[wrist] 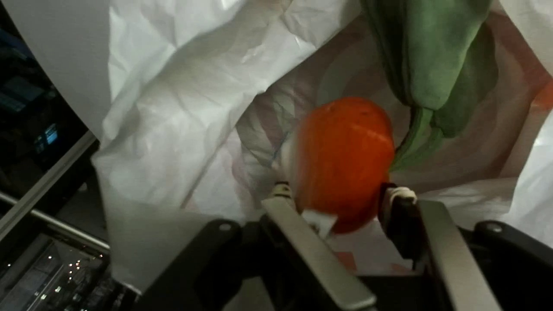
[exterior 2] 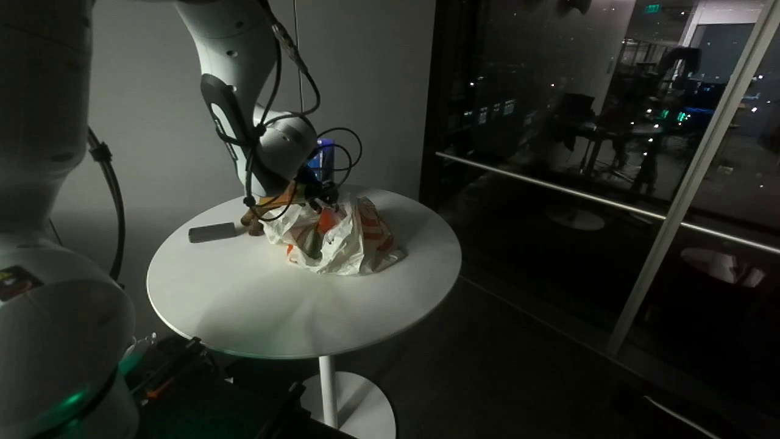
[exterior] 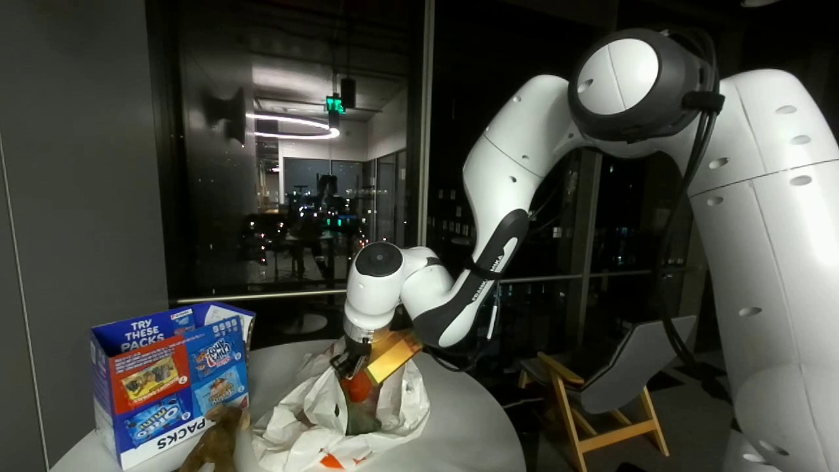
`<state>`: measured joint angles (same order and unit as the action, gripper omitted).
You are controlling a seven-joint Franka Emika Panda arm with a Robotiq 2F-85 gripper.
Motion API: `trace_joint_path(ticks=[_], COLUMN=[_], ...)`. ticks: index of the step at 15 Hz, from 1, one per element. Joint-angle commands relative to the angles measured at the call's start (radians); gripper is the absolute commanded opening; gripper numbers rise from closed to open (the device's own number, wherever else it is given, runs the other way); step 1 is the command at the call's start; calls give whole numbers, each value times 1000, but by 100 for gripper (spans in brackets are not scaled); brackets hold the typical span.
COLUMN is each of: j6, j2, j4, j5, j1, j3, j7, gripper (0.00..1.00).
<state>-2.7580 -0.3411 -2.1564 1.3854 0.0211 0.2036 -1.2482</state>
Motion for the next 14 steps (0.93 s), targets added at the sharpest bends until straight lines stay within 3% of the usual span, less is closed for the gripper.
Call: trace_joint_path(ticks=[1,2,5,6,7,8,9,12,14], j6=[-52,-73,-117,-134,-114,-97,-60,17,5], j2=[42,56,112,139,163,207,228,287,314], j4=[-70,-97,-220,-257,-297,-340,-364,-419,-429], j5=[-106,-150,-375,-465,-517,-620,-638,-772,-763], j1=[21,27,64,-4,64,-43,25,-15,-37], j3=[30,41,116,69,165,97,196,281,326], j7=[42,54,161,192,215,256,241,317,384], gripper=[89,97,100,100,100,100,100,100,100])
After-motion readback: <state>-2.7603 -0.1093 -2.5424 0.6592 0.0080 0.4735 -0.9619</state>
